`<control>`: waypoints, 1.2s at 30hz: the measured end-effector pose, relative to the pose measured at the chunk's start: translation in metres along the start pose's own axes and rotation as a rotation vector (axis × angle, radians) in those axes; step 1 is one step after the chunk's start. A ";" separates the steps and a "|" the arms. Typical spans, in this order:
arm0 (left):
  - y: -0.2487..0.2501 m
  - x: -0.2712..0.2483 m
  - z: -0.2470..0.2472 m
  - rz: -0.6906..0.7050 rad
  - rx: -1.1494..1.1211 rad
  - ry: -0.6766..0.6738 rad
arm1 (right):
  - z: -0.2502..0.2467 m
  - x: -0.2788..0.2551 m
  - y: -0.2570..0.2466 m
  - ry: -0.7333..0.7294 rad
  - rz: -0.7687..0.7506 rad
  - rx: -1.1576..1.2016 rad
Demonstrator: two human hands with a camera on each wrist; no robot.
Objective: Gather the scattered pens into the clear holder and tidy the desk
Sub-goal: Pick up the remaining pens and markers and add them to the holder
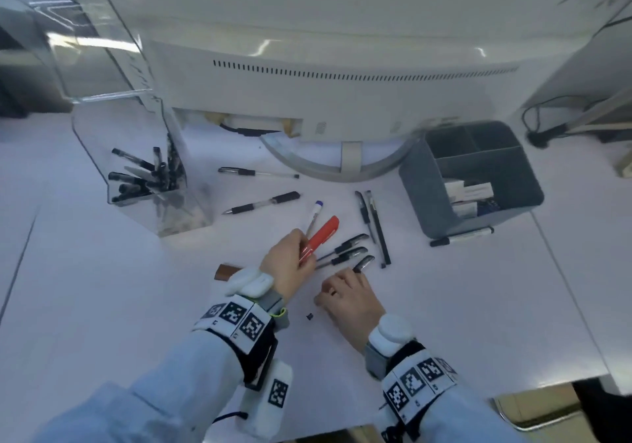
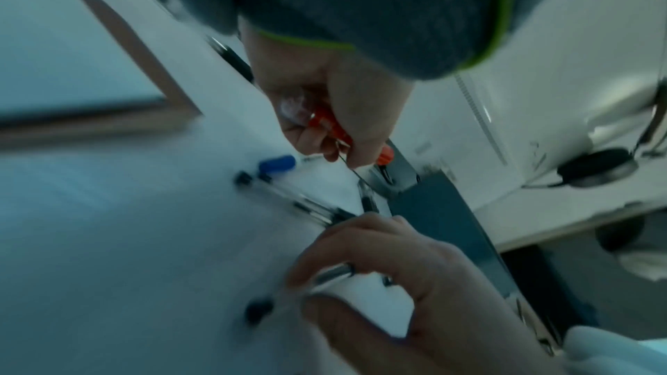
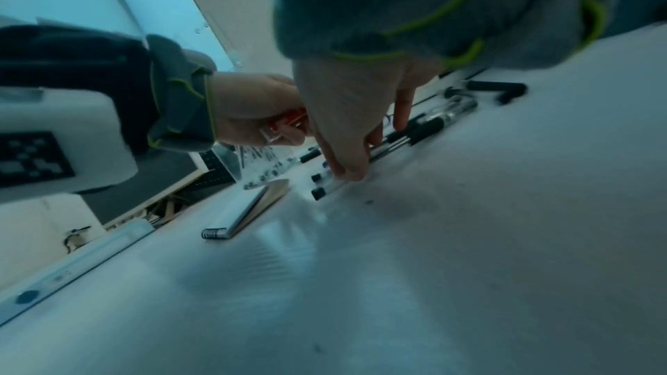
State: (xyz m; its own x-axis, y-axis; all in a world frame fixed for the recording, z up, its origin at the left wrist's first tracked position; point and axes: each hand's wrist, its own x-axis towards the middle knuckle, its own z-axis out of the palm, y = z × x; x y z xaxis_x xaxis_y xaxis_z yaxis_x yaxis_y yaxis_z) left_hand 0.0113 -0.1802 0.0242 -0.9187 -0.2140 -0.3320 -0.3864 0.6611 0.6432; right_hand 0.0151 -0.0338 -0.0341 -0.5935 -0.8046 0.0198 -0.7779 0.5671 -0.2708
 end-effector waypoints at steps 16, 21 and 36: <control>-0.060 -0.011 -0.042 -0.147 0.511 -0.147 | -0.028 0.071 -0.075 -0.334 0.737 0.279; -0.052 -0.026 -0.052 -0.116 0.285 -0.118 | -0.063 0.066 -0.063 -0.047 0.924 0.624; -0.052 -0.056 -0.106 -0.059 -0.350 0.057 | -0.123 0.121 -0.037 0.117 0.984 0.259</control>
State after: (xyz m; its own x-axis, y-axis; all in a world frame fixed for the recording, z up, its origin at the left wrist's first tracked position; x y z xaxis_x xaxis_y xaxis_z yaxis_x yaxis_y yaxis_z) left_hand 0.0739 -0.2786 0.0821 -0.8931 -0.2909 -0.3432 -0.4348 0.3620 0.8246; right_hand -0.0537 -0.1307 0.0963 -0.9719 0.0265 -0.2339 0.1250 0.9002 -0.4172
